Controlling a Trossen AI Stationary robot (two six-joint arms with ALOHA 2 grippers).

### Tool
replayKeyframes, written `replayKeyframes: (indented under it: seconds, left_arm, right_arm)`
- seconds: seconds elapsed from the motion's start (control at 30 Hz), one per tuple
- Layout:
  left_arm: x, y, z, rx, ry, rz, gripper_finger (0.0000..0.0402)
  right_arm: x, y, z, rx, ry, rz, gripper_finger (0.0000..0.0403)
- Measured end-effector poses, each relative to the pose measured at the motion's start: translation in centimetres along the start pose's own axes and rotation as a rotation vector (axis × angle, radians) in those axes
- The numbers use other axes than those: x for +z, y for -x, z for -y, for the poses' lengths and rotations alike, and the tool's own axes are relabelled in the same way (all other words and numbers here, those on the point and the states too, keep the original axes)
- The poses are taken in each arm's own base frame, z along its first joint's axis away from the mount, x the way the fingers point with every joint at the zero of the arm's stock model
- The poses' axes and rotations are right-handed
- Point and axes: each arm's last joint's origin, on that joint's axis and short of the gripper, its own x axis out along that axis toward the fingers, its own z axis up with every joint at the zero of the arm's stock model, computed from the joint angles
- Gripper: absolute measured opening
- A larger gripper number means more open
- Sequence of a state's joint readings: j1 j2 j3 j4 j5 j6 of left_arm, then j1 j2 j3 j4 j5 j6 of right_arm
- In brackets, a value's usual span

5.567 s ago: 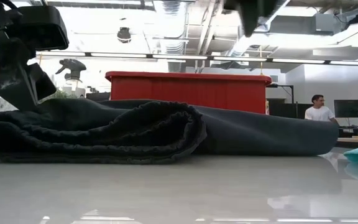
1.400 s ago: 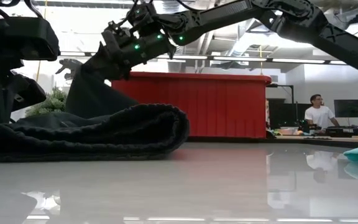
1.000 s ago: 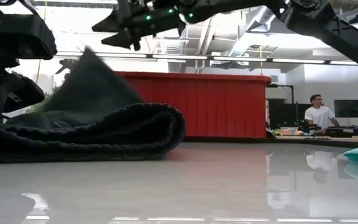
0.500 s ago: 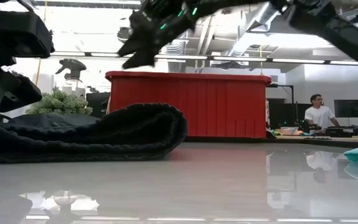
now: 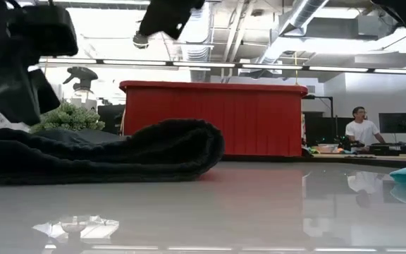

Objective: Fold Laundry from Bin
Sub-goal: Fold the black shorts

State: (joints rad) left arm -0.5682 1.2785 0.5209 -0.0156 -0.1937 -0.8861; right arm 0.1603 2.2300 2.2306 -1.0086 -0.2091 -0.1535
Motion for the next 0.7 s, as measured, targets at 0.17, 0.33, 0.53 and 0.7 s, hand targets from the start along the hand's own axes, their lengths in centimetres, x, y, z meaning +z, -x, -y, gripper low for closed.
replayKeyframes:
  seconds: [0.17, 0.33, 0.53, 0.7]
  left_arm:
    - [1.2, 0.4, 1.4, -0.061, 0.055, 0.018, 0.0000]
    - [2.0, 1.8, 2.5, 0.048, 0.036, -0.139, 0.0000]
    - [3.0, 4.4, 2.7, 0.293, -0.035, -0.260, 0.0000]
    - [3.0, 4.9, 3.0, 0.295, -0.093, -0.274, 0.0000]
  right_arm:
    - [-0.4, -3.9, -0.7, -0.008, -0.062, 0.069, 0.0016]
    - [-1.1, -6.1, -0.2, -0.046, -0.168, 0.136, 0.0016]
    - [-0.8, -7.6, -1.4, -0.040, -0.191, 0.276, 0.0016]
    - [-0.1, -8.0, -3.4, -0.076, -0.109, 0.360, 0.0080]
